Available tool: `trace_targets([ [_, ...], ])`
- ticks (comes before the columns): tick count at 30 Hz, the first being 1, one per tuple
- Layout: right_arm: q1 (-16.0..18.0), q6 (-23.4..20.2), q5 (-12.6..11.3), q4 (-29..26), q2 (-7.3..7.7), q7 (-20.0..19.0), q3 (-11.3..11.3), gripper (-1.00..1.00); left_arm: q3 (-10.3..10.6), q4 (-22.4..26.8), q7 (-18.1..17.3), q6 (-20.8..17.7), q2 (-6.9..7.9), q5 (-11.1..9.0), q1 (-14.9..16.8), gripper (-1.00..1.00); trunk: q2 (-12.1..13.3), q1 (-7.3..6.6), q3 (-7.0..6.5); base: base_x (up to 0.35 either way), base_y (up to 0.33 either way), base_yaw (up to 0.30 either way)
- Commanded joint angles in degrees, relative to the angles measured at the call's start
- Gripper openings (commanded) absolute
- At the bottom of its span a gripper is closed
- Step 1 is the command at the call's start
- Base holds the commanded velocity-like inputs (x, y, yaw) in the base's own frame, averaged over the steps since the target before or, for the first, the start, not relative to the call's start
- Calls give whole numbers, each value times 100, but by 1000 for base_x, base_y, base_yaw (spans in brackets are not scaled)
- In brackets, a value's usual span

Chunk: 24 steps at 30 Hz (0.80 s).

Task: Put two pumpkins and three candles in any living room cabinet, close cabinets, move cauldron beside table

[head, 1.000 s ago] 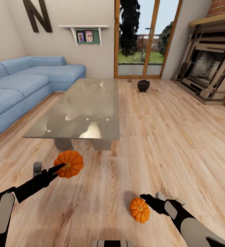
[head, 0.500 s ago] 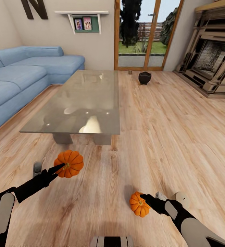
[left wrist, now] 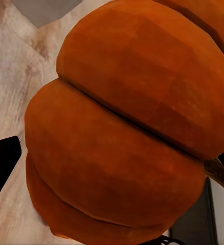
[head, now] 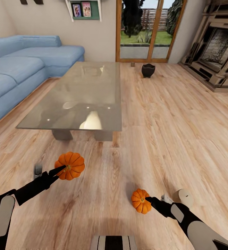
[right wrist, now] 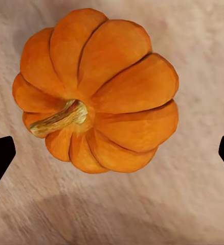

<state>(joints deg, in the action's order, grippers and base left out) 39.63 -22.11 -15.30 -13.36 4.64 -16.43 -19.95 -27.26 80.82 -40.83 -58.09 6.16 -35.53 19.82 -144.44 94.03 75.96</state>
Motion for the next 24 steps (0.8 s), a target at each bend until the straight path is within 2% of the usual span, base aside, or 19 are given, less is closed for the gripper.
trace_targets([
  [1,1,-36,-17,-7,0,-24,-27,100,-8,0,-34,-27,-1,2,4,-100,-3,1,27,0,0,0],
  [5,-60,-26,-11,-13,37,-364,-27,100,-8,3,-41,-27,-1,2,4,-100,-8,11,115,0,0,0],
  [7,-106,-23,-12,-16,145,-699,-22,100,-8,4,-45,-23,-1,2,4,-100,-11,17,160,0,0,0],
  [9,-122,-22,-15,-16,198,-839,-20,100,-8,4,-47,-21,-1,2,4,-100,-14,22,204,0,0,0],
  [17,-146,-21,-20,-17,310,-990,-25,100,-8,4,-48,-19,-1,2,4,-100,-25,42,381,0,0,0],
  [24,-235,32,-6,-45,374,-1453,-27,100,-8,11,-49,-19,-1,2,4,-100,-25,42,381,0,0,0],
])
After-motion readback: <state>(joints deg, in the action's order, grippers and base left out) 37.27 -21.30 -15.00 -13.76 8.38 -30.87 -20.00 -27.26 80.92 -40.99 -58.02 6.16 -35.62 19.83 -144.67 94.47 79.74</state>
